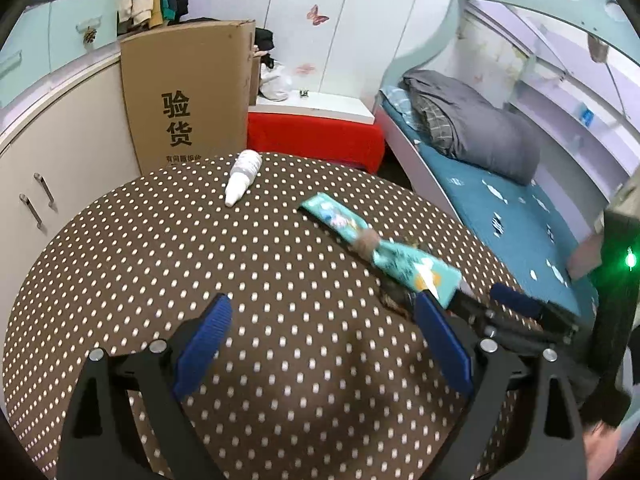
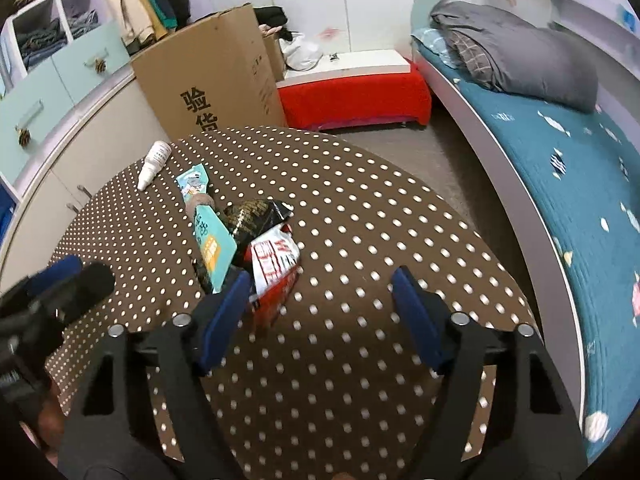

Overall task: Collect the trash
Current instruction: 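Grasp the teal toothpaste tube with the left tool while the right tool grasps the red-white wrapper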

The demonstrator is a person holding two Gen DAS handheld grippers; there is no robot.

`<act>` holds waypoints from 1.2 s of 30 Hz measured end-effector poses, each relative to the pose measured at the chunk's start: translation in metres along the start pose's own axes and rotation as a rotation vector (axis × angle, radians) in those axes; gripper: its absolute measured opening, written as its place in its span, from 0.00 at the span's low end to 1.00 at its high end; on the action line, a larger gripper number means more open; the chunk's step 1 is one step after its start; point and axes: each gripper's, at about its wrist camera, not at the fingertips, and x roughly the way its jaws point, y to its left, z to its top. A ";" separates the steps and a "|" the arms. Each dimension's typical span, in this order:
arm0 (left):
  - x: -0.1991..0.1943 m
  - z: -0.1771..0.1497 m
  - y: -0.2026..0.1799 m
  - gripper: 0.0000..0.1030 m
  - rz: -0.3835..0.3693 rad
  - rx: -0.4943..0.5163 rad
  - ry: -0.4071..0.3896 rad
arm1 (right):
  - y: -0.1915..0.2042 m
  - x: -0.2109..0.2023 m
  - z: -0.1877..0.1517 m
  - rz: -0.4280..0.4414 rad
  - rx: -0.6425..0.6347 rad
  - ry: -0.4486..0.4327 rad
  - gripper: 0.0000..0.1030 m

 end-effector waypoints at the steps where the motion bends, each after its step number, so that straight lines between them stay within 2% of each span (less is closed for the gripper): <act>1: 0.005 0.005 -0.002 0.88 0.001 -0.004 0.002 | 0.001 0.002 0.001 0.003 -0.008 -0.005 0.64; 2: 0.009 0.009 -0.004 0.88 0.002 -0.003 0.000 | 0.004 0.004 0.003 0.003 -0.016 -0.009 0.63; 3: 0.012 0.012 -0.007 0.88 0.005 0.001 -0.004 | 0.006 0.005 0.003 -0.001 -0.028 -0.015 0.57; 4: 0.016 0.016 -0.010 0.88 0.008 0.006 -0.006 | 0.007 0.007 0.004 -0.002 -0.035 -0.018 0.42; 6: 0.025 0.025 -0.017 0.88 0.013 0.019 -0.010 | 0.005 0.008 0.005 -0.012 -0.033 -0.019 0.24; 9: 0.045 0.035 -0.028 0.88 0.052 0.045 -0.004 | 0.003 0.006 0.003 0.011 -0.017 -0.023 0.24; 13: 0.079 0.040 -0.029 0.86 0.074 0.031 0.065 | -0.008 -0.006 -0.003 0.038 0.020 -0.039 0.24; 14: 0.084 0.040 -0.027 0.76 0.062 0.021 0.076 | -0.011 -0.009 -0.005 0.052 0.029 -0.039 0.24; 15: 0.083 0.040 -0.027 0.56 0.049 0.025 0.056 | -0.013 -0.011 -0.006 0.062 0.037 -0.040 0.24; 17: 0.081 0.040 -0.029 0.35 -0.014 0.047 0.073 | -0.019 -0.020 -0.011 0.087 0.061 -0.054 0.24; 21: 0.071 0.029 -0.027 0.24 -0.076 0.082 0.086 | -0.023 -0.034 -0.023 0.107 0.069 -0.059 0.24; 26: 0.039 0.001 -0.011 0.21 -0.132 0.112 0.085 | -0.026 -0.050 -0.038 0.120 0.075 -0.058 0.24; 36: -0.029 -0.058 0.016 0.21 -0.147 0.149 0.073 | -0.018 -0.086 -0.093 0.159 0.099 -0.037 0.24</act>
